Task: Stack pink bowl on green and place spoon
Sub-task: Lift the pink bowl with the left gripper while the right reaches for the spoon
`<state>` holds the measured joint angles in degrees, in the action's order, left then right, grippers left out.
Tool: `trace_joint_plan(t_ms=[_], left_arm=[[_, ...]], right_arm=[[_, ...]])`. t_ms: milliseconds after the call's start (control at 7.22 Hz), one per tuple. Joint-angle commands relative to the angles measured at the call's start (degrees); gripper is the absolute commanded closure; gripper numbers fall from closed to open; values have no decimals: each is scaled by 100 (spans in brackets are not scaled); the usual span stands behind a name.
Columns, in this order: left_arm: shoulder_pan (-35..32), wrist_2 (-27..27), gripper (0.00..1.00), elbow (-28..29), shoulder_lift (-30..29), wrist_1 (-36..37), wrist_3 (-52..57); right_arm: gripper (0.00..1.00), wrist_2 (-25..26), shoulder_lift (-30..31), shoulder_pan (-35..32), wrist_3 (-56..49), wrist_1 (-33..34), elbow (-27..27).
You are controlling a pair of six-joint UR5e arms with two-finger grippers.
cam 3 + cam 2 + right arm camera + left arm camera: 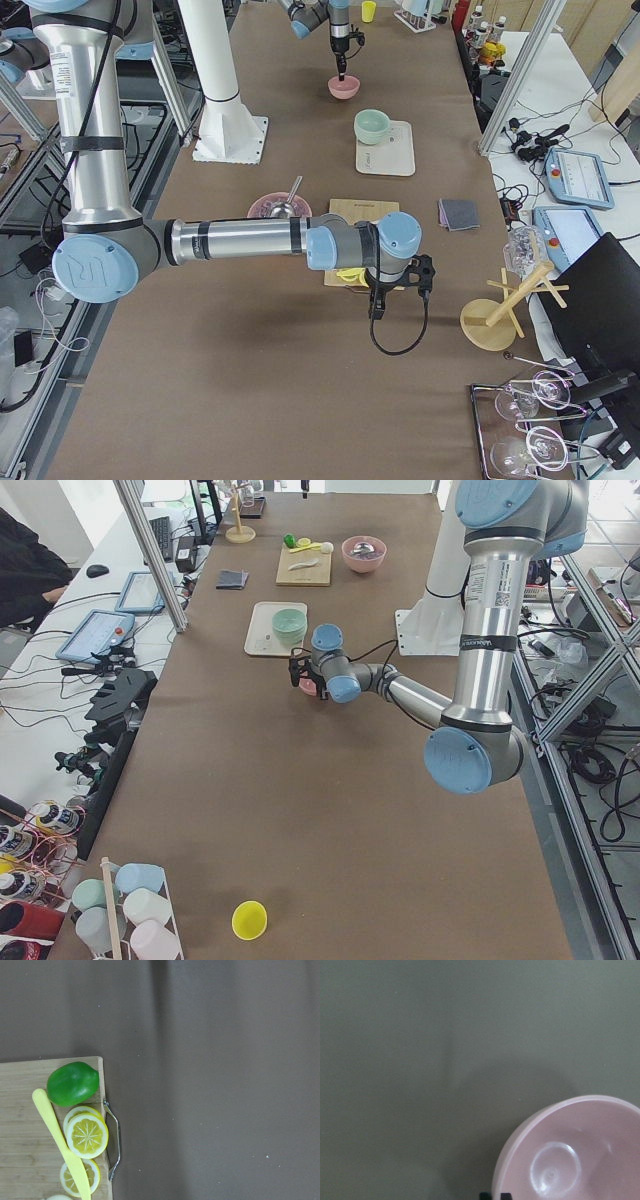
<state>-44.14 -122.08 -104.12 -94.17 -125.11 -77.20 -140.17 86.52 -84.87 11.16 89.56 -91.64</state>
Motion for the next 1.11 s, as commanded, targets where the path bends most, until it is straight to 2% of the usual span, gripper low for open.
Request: trace_joint_plan(t_ms=[0, 138, 415, 554, 692, 969], left_arm=[[-1643, -1855, 100, -30, -40, 31, 64], [-1955, -2211, 100, 14, -93, 48, 125], [-1967, -2154, 100, 181, -285, 57, 152], [-1958, -2136, 100, 260, -330, 57, 152], [-1958, -2136, 100, 330, -391, 57, 152], [-1949, -2022, 100, 462, -488, 39, 152]], right_arm=[[0, -28, -30, 23, 9, 0, -3], [0, -2, -91, 197, 122, 0, -116], [0, 129, -573, 889, 1102, -9, -335], [0, 565, -792, 1433, 1368, -70, -537], [0, 787, -969, 1908, 1432, -427, -539], [0, 1349, -1460, 2683, 1555, -606, -268]])
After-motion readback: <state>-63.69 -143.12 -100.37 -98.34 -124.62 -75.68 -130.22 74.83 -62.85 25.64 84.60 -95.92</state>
